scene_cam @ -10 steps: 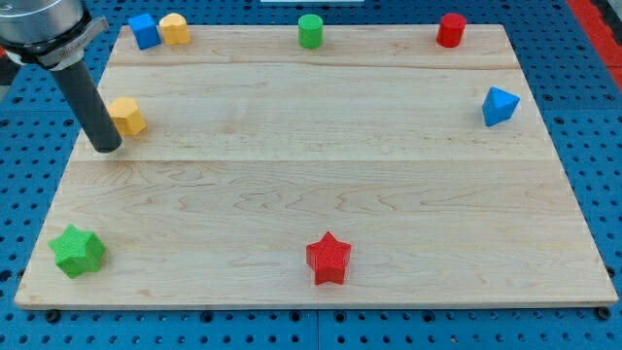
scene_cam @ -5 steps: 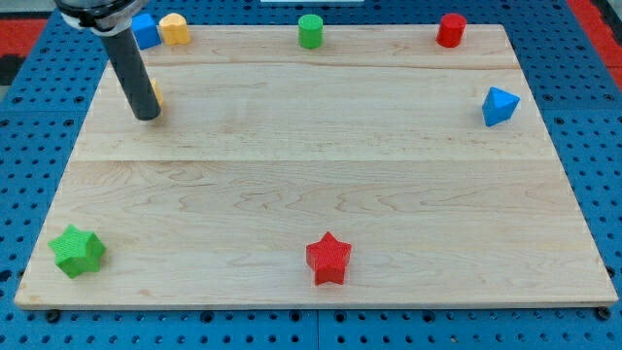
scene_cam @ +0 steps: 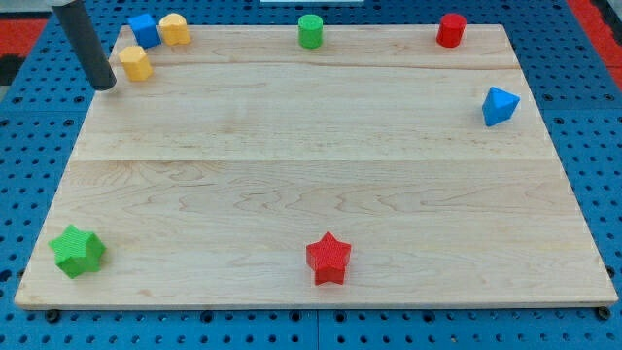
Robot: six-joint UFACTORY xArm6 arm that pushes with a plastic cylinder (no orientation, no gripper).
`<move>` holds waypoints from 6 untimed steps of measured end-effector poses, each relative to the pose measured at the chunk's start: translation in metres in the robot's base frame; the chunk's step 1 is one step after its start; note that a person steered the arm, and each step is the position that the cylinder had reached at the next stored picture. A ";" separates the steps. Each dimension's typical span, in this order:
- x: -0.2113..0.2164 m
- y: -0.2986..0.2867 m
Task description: Push yellow hexagon into yellow heart
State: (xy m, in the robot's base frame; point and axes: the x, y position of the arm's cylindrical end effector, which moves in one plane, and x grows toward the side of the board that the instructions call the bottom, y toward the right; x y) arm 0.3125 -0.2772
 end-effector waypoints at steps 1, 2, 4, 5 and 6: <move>-0.018 0.016; -0.029 0.033; -0.029 0.066; -0.036 0.066; -0.043 0.066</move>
State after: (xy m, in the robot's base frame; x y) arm 0.2699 -0.2110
